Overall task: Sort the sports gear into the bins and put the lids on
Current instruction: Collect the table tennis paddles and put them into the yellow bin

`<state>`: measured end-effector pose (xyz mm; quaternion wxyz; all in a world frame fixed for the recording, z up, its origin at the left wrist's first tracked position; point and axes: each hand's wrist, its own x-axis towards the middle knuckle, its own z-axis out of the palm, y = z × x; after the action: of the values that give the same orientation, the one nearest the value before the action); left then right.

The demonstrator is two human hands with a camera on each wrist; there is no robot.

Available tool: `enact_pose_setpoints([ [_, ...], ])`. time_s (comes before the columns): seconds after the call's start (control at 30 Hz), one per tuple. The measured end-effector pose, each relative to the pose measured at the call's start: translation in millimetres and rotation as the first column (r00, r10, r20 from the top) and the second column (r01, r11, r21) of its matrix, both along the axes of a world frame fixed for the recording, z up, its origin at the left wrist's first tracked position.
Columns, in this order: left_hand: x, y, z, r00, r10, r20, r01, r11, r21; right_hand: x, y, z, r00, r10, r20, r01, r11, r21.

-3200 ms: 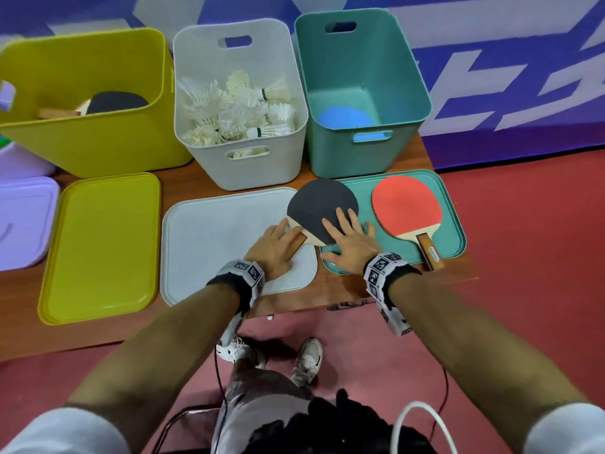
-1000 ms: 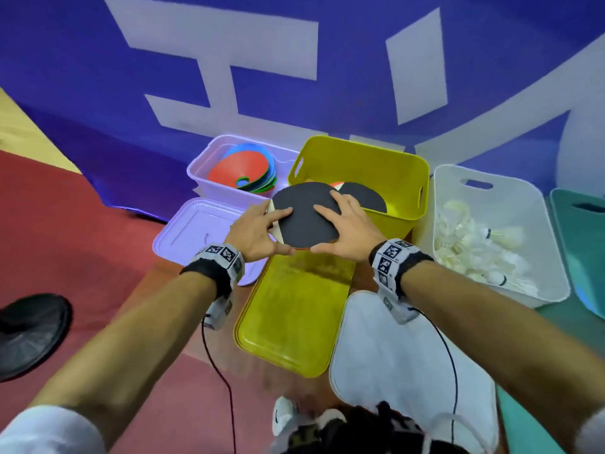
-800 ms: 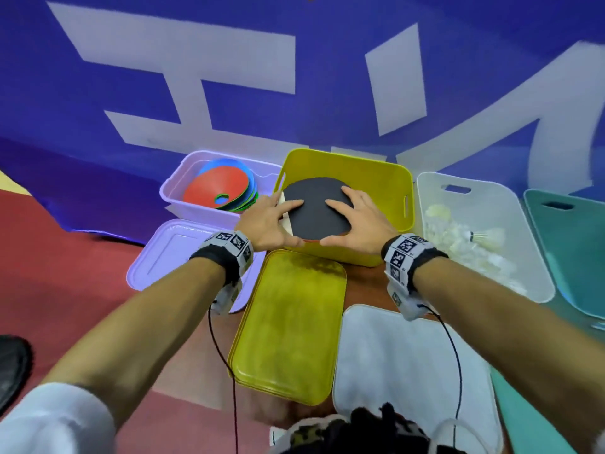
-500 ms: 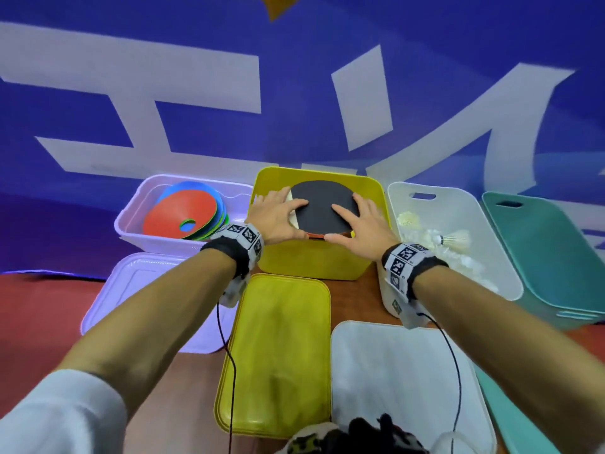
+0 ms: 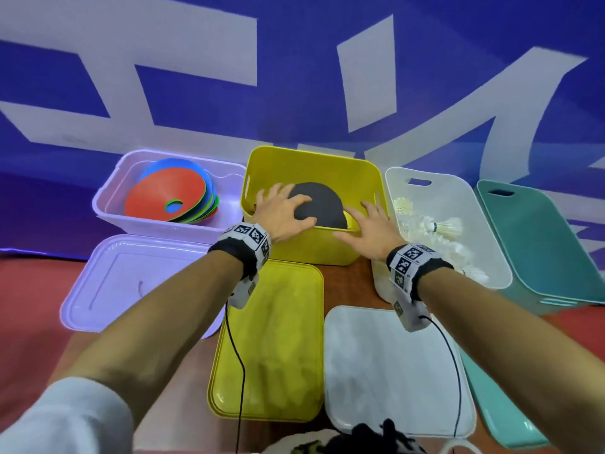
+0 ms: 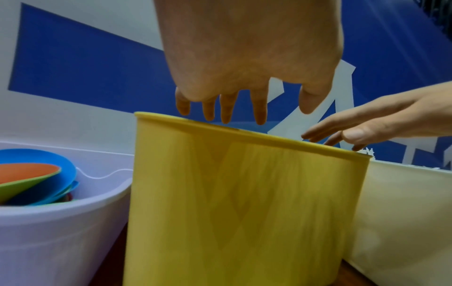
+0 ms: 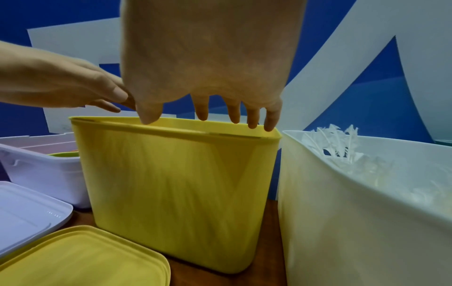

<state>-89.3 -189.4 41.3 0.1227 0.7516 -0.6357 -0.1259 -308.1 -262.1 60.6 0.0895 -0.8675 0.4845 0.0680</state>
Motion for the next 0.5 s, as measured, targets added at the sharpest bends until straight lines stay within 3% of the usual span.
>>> enact_pose_setpoints([
  [0.27,-41,8,3,0.999,-0.034,0.011,0.035,0.998,-0.045,-32,7,4,1.0,-0.003,0.002,0.003,0.995,-0.104],
  [0.5,-111,7,14,0.993,-0.095,0.063,0.099,0.992,-0.072,-104,14,12,0.995,-0.071,0.065,0.079,0.988,-0.133],
])
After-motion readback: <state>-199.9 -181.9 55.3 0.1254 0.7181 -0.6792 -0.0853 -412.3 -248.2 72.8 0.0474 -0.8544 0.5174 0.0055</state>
